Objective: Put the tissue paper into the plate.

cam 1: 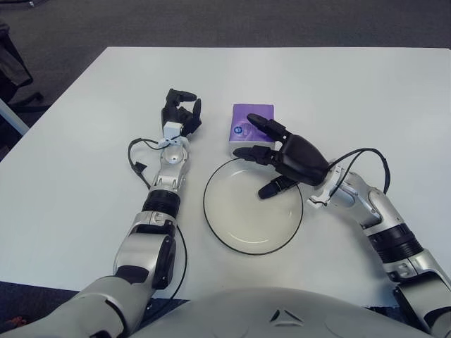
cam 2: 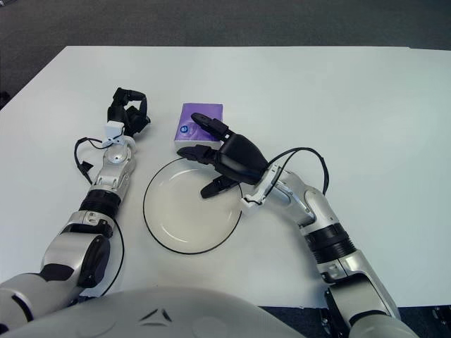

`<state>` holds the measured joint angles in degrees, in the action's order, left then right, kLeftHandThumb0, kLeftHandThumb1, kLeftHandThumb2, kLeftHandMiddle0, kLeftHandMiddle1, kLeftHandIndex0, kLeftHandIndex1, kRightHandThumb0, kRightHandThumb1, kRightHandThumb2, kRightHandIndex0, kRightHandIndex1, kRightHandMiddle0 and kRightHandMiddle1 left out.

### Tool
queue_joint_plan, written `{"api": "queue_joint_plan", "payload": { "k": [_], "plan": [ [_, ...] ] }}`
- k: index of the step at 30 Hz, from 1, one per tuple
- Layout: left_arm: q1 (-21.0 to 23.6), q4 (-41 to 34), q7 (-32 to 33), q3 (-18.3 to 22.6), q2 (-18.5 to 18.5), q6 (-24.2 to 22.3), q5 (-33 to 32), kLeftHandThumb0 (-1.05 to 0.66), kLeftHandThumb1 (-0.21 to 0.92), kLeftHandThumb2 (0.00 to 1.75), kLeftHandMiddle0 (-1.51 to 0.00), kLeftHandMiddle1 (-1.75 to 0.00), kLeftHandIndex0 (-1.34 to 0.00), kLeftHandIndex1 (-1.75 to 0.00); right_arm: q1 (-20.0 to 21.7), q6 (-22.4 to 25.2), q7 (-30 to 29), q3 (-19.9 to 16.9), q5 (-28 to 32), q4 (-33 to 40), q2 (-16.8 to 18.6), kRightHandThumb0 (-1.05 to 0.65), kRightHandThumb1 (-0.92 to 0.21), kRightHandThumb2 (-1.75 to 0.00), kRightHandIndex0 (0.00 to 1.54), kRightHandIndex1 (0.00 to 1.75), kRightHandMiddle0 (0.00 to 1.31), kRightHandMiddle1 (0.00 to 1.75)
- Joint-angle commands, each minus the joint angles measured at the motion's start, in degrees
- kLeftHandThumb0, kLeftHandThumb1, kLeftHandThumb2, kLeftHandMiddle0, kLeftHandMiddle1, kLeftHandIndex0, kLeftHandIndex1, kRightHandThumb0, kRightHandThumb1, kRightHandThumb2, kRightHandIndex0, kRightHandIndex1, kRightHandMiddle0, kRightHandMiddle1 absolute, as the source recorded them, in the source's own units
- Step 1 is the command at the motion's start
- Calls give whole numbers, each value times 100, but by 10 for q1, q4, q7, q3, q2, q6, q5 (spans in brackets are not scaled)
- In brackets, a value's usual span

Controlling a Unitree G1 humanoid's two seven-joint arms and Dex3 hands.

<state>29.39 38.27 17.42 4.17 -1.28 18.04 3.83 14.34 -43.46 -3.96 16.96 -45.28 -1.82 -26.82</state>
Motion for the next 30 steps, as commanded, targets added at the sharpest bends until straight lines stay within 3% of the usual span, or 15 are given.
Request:
{"api": "queue_joint_plan", "payload": {
  "k": [1, 30],
  "plan": [
    [-56, 25, 0, -5, 6, -6, 9, -36, 83, 52, -80, -175, -38, -161, 2, -4, -13, -6, -8, -18, -14, -41, -92, -34, 69, 1, 56, 2],
    [-68, 4, -1, -8, 2, -21, 11, -36, 85, 48, -79, -175, -39, -159, 26, 25, -34, -12, -25, -39, -33, -42, -92, -47, 68, 0, 57, 1]
  ]
}}
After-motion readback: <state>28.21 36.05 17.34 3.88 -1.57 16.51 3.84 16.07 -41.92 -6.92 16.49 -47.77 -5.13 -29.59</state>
